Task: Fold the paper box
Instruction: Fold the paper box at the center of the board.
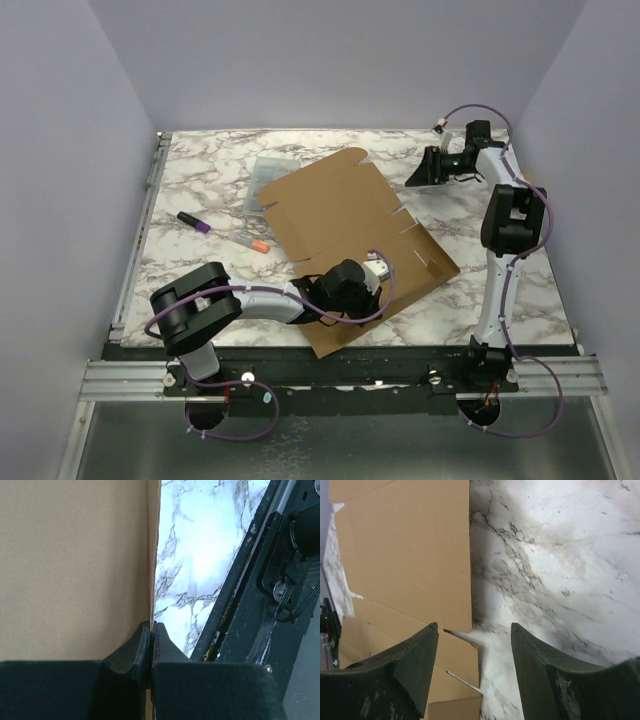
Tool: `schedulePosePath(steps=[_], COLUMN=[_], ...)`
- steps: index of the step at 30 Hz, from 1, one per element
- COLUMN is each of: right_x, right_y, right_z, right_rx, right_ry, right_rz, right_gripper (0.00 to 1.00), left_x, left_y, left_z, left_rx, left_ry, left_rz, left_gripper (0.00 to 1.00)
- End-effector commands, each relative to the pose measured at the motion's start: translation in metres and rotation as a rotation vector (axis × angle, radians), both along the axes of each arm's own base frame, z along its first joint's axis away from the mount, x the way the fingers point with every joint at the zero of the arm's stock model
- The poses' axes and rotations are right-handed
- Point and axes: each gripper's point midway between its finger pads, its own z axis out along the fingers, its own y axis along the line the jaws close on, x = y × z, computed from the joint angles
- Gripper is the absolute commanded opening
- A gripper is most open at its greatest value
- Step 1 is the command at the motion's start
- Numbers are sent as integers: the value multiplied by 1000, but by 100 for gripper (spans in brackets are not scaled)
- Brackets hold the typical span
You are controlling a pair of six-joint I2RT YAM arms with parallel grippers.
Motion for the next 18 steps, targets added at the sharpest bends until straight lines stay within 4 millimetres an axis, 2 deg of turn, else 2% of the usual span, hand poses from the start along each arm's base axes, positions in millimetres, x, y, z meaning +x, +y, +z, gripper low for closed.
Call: schedulePosePath(steps=[1,10,18], right_x=[8,7,-1], right_y=[27,54,60], right_z=[-2,-27,-33], right_rx=[101,159,181], right_ry=[60,144,153], right_rz=[8,30,56], right_gripper=[64,64,60], left_x=[-19,-17,-10], left_y=[16,18,17], left_z=[-30,-30,-25], left_rx=[107,114,125], left_ry=[71,66,46], left_rz=[-32,-21,3], left_gripper=[0,0,0])
